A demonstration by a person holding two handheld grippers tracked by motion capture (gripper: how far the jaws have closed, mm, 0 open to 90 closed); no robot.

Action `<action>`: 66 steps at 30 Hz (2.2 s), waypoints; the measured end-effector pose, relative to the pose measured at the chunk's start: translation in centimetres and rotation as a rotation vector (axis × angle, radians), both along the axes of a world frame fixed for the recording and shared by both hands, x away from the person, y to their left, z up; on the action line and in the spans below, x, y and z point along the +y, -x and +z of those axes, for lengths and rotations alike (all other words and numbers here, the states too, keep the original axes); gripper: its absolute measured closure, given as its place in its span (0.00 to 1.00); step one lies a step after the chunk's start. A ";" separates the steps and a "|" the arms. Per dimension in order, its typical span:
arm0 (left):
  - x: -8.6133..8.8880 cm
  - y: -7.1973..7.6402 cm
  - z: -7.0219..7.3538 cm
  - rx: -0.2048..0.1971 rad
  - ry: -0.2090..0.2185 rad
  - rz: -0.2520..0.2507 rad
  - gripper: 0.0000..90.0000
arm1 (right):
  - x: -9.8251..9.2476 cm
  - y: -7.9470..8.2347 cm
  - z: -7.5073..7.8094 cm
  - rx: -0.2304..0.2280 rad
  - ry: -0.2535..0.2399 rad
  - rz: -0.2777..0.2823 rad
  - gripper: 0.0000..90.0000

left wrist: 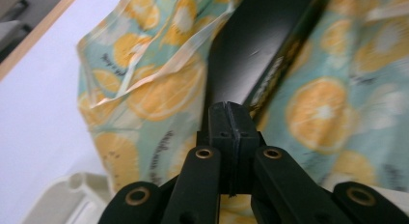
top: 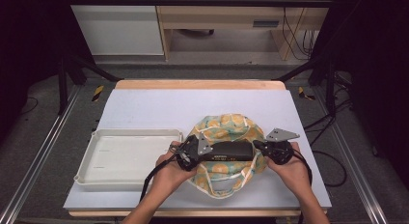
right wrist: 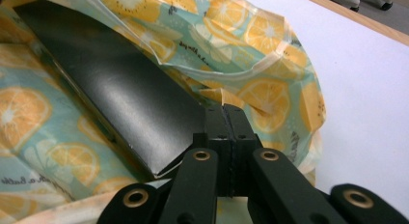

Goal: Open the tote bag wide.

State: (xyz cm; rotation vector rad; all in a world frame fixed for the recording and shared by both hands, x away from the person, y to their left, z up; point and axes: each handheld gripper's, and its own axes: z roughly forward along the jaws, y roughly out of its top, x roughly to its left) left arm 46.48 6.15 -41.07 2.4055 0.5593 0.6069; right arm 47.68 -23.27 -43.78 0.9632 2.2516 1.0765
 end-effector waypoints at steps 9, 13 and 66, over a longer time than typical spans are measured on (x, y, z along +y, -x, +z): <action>1.0 -2.5 -0.5 -0.004 0.018 0.083 1.00 | -0.3 0.1 -1.0 0.041 0.029 -0.013 1.00; 1.3 -2.5 -0.1 -0.010 0.067 0.080 1.00 | -0.1 0.4 -0.9 0.033 0.030 -0.008 1.00; 3.1 -3.2 0.5 0.023 0.044 0.151 1.00 | -0.3 1.6 0.6 0.024 0.024 -0.021 1.00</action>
